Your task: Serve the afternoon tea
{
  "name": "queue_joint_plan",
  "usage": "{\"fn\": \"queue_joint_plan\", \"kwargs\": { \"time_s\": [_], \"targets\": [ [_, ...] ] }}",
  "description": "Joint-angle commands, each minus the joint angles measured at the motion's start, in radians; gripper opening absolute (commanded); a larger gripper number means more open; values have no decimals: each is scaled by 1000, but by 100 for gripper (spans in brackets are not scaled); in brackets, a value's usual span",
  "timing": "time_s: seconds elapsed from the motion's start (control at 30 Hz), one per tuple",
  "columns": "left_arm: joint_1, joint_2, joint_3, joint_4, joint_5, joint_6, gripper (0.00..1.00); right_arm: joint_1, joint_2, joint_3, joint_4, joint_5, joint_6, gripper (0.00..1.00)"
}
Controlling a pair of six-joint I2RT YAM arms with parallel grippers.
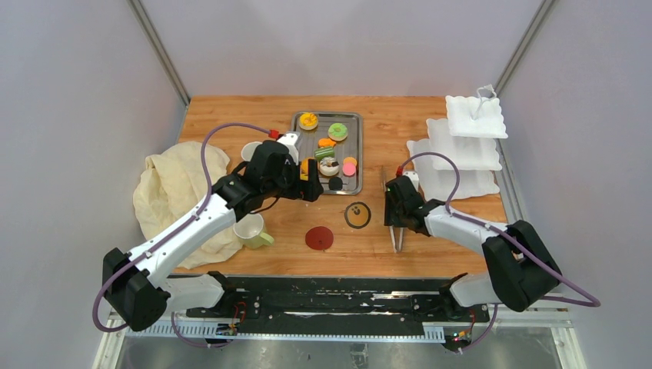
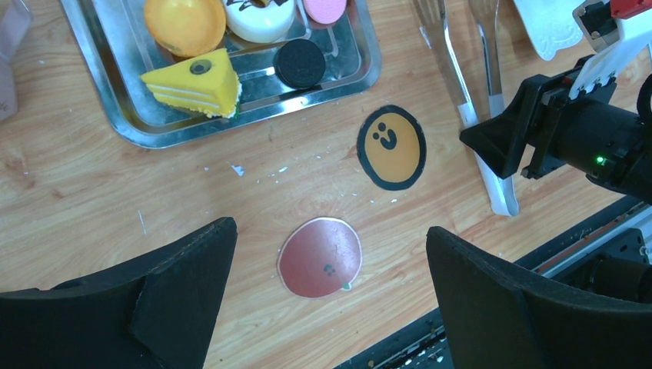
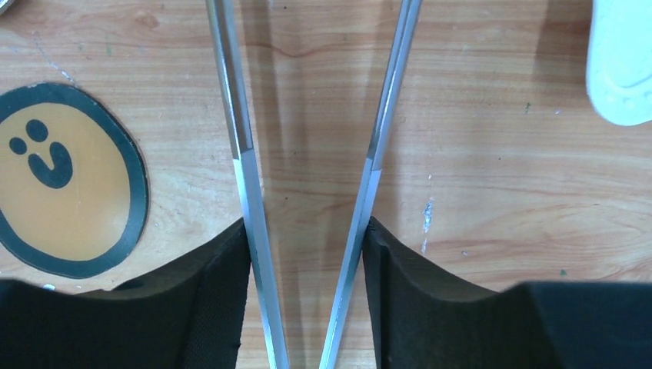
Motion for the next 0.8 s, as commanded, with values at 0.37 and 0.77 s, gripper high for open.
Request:
{"fn": "queue_joint_plan", "kwargs": {
  "time_s": [0.37, 0.77],
  "targets": [
    [-3, -33, -15, 10, -11, -1, 98, 54, -95, 15, -162, -18, -35, 3],
    [-3, -32, -2, 1, -40, 24, 98, 53, -148, 57, -178, -54, -120, 2]
  ]
}}
